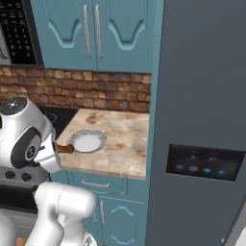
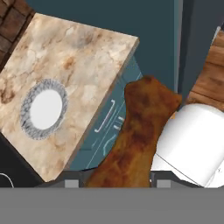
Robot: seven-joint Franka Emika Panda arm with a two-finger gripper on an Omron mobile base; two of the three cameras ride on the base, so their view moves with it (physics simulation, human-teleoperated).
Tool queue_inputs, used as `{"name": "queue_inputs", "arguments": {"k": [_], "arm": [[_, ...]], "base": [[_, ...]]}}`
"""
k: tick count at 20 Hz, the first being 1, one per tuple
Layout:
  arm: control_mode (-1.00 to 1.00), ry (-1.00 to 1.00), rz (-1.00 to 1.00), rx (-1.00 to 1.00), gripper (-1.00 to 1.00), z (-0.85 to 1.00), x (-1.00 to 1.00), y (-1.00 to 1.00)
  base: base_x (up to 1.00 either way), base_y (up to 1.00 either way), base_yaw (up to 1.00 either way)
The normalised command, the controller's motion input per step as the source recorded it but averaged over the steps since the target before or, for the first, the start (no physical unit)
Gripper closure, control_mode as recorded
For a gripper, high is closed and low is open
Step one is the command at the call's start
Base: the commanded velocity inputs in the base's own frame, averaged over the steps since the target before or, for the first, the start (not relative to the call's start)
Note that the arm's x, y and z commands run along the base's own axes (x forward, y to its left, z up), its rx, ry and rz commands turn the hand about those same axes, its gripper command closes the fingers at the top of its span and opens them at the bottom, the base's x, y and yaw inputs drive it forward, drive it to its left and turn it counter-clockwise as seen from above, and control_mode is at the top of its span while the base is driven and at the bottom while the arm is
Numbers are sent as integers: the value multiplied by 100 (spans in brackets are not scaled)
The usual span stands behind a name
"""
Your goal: Place the chicken drumstick on the counter behind the older chicken drumstick on the same shelf of the fridge to maintain FIFO order. Close the fridge door when finished.
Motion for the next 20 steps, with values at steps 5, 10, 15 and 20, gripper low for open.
{"name": "queue_inputs", "arguments": {"k": [5, 10, 15, 20], "arm": [[100, 0, 0, 0, 100, 0, 0, 0], [100, 0, 0, 0, 100, 0, 0, 0], [100, 0, 0, 0, 100, 0, 0, 0], [100, 0, 0, 0, 100, 0, 0, 0]], "base": [[-100, -2, -13], [-92, -48, -22], [-28, -95, -18], [13, -100, -14]]}}
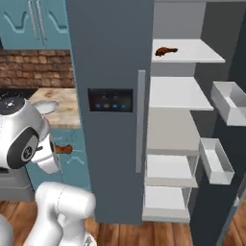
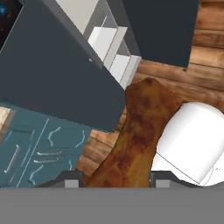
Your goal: Place the chicken drumstick on the counter behind the older chicken drumstick on the same shelf of the fridge to maintain FIFO order. Close the fridge door when finished.
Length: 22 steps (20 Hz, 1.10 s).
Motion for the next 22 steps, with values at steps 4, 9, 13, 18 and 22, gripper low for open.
{"name": "queue_inputs", "arguments": {"k": [4, 9, 13, 18, 22], "arm": [[100, 0, 0, 0, 100, 0, 0, 0], [100, 0, 0, 0, 100, 0, 0, 0], [100, 0, 0, 0, 100, 0, 0, 0], [100, 0, 0, 0, 100, 0, 0, 0], [100, 0, 0, 0, 100, 0, 0, 0]], "base": [[26, -92, -11], [24, -45, -6], [33, -28, -3], [28, -26, 0], [21, -39, 1]]}}
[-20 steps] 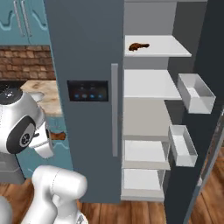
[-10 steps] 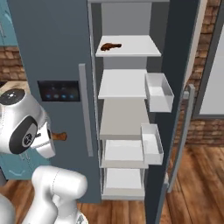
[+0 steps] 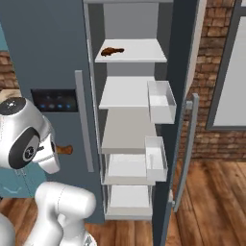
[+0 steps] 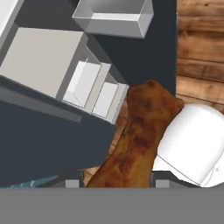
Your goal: Place the chicken drumstick on the counter behind the older chicken drumstick on the same shelf of the fridge to maintain FIFO order. Close the fridge door when finished.
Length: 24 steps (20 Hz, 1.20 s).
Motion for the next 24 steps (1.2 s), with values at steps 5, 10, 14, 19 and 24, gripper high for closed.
{"name": "queue_inputs", "arguments": {"k": [5, 10, 14, 19, 24], "arm": [[100, 0, 0, 0, 100, 0, 0, 0], [100, 0, 0, 0, 100, 0, 0, 0], [100, 0, 0, 0, 100, 0, 0, 0], [100, 0, 0, 0, 100, 0, 0, 0], [100, 0, 0, 0, 100, 0, 0, 0]], "base": [[37, -43, 0], [74, -8, 0], [76, -32, -1], [41, -79, 0], [49, -37, 0]]}}
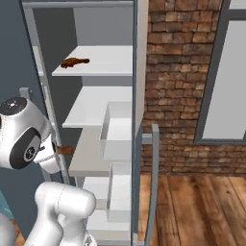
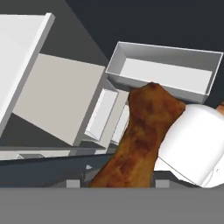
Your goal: Place the chicken drumstick on the counter behind the older chicken drumstick on the same shelf of the fridge to maintain FIFO order. Close the fridge door when finished.
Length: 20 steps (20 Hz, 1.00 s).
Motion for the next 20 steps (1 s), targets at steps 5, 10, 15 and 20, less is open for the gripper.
{"name": "queue_inputs", "arguments": {"k": [5, 10, 15, 20], "arm": [[100, 0, 0, 0, 100, 0, 0, 0], [100, 0, 0, 0, 100, 0, 0, 0], [100, 0, 0, 0, 100, 0, 0, 0], [-100, -10, 9, 0, 100, 32, 55, -3]], "base": [[61, -15, 1], [81, -30, 4], [90, -1, 3], [31, -8, 4]]}}
